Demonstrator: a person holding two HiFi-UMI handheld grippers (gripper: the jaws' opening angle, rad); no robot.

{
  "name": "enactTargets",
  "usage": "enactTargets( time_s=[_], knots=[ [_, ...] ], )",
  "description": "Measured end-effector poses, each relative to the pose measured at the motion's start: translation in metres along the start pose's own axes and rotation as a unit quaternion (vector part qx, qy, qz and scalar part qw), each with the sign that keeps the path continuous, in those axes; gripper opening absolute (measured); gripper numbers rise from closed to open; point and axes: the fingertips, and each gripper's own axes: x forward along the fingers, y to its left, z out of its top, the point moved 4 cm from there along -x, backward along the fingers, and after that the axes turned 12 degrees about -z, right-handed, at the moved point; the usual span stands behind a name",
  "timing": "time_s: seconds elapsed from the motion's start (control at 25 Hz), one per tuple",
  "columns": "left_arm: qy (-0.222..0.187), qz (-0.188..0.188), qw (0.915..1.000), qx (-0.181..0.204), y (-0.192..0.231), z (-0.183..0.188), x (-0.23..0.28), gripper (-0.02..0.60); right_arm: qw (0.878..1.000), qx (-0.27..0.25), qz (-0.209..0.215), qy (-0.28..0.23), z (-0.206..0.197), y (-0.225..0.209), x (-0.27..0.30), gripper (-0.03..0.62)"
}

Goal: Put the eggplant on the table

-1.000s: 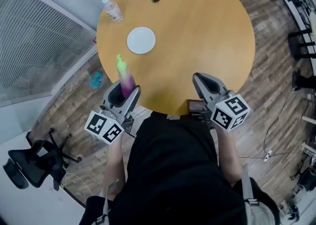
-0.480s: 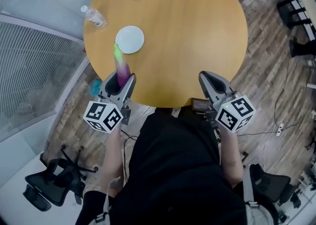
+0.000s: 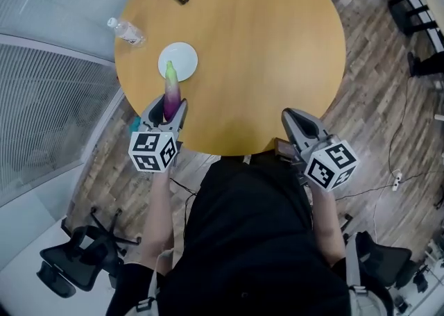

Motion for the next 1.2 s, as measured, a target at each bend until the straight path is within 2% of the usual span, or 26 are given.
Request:
enactTargets(
  time_s=[0.2,0.4,0.68,0.88,1.2],
  knots=[
    [0.034,0.024,0.9991,0.011,0.026,0.001,0.027,0.227,1.000,-0.008,0.013,-0.005,0.013,-0.007,0.002,0.018],
    [0.066,0.046,0.9967,0.004,0.057,0.001,0.054,0.227,1.000,-0.006,0.008,0.003,0.018,-0.021,0.008,0.018],
    [0.131,0.058,0.9897,0.001,0.085,-0.007,0.090,0.228,1.000,0.004,0.014,0.020,0.023,-0.029,0.017,0.018],
    [0.159,0.064,0.9853,-0.004,0.099,-0.016,0.109,0.228,0.999,0.009,0.016,0.035,0.021,-0.037,0.024,0.018],
    [0.187,0.064,0.9792,-0.046,0.125,-0.028,0.135,0.229,0.998,0.015,0.011,0.053,0.022,-0.049,0.036,0.018]
  ],
)
